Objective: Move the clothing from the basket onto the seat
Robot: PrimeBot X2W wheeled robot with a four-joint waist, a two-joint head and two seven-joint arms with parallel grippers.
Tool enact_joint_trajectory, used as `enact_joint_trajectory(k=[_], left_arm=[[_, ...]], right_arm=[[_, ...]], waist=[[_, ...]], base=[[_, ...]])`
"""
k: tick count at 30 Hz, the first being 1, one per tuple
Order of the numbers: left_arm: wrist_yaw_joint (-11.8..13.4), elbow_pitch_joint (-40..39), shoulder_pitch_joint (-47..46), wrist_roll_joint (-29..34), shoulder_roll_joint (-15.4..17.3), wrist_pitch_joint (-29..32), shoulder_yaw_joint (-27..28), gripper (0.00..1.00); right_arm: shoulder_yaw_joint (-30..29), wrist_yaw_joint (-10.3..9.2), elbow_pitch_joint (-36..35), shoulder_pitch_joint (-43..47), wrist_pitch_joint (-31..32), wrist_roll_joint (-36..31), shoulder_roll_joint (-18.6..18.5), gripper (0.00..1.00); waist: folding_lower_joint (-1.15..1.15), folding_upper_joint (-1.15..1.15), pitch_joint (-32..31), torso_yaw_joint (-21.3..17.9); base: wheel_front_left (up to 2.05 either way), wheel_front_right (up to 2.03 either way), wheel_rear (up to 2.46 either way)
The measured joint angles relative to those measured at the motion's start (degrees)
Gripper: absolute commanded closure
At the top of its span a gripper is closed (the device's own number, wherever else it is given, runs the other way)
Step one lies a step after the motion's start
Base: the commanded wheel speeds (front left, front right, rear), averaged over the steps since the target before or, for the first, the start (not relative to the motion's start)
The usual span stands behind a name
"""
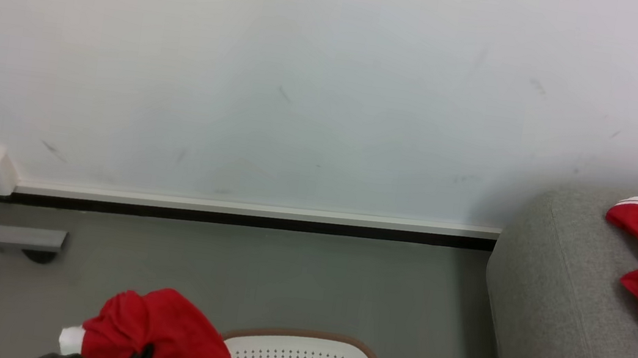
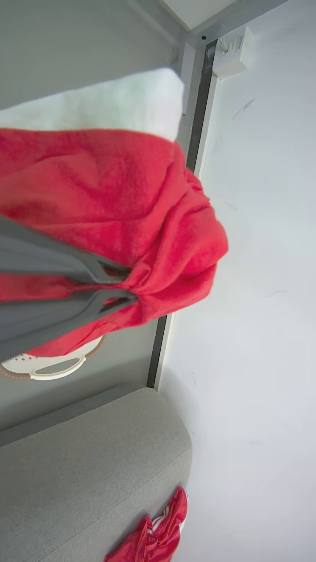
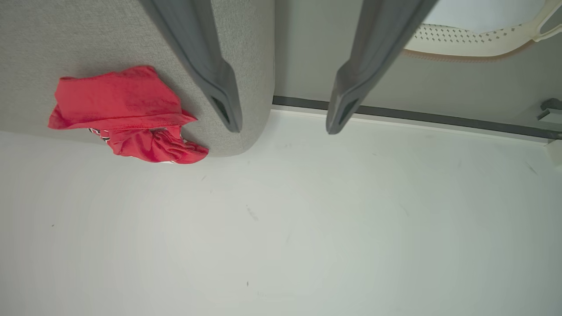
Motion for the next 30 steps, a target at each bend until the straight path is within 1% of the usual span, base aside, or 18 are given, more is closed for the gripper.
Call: enact_joint_trajectory(k=[4, 8, 12, 14, 17, 23, 27, 30], left_arm=[[1.5, -3.7, 2.1, -0.2, 0.9, 0.8, 0.5, 1.00], [2.1, -7.0, 2.5, -0.2, 1.9, 1.9, 0.5, 1.00], [2.5, -10.6, 2.5, 0.3, 3.0, 3.6, -0.1, 1.00], [2.5, -12.6, 2.1, 1.1, 3.7, 4.8, -0.7, 1.00], [2.4, -15.4, 0.5, 2.0, 4.7, 6.8, -1.9, 1.00], [0.6, -18.6, -3.6, 3.0, 5.7, 10.8, -4.6, 1.00], [-1.3, -19.2, -6.6, 3.7, 5.3, 12.2, -7.3, 1.00], [-2.7, -18.8, -8.8, 4.6, 4.0, 12.8, -9.5, 1.00]], right_arm=[[0.9, 0.00, 0.0, 0.4, 0.0, 0.5, 0.0, 0.00], [2.6, 0.00, -0.6, 0.4, 0.0, 1.0, 0.1, 0.00], [6.4, 0.00, -2.1, -0.2, 0.0, 2.8, -0.4, 0.00], [9.9, 0.00, -3.0, -1.1, 0.0, 4.5, -1.1, 0.00], [17.4, 0.00, -4.4, -3.1, 0.0, 8.2, -3.4, 0.00], [33.4, 0.00, -9.4, -10.2, 3.8, 16.4, -9.7, 0.00], [41.7, 0.00, -12.6, -14.9, 6.6, 20.5, -12.6, 0.00], [46.3, 0.00, -13.9, -18.0, 8.1, 22.8, -13.8, 0.00]], waist=[[0.00, 0.00, -1.0, 0.4], [0.00, 0.00, -1.4, 0.5], [0.01, 0.00, -1.6, 0.4], [0.00, 0.00, -1.6, 0.2], [0.01, 0.00, -1.5, 0.1], [0.02, 0.00, -1.2, -0.4], [0.02, 0.00, -0.9, -0.3], [0.02, 0.00, -0.8, -0.1]], base=[[0.00, 0.00, 0.00], [0.00, 0.00, 0.00], [0.00, 0.00, 0.00], [0.00, 0.00, 0.00], [0.00, 0.00, 0.00], [0.00, 0.00, 0.00], [0.00, 0.00, 0.00], [0.00, 0.00, 0.00]])
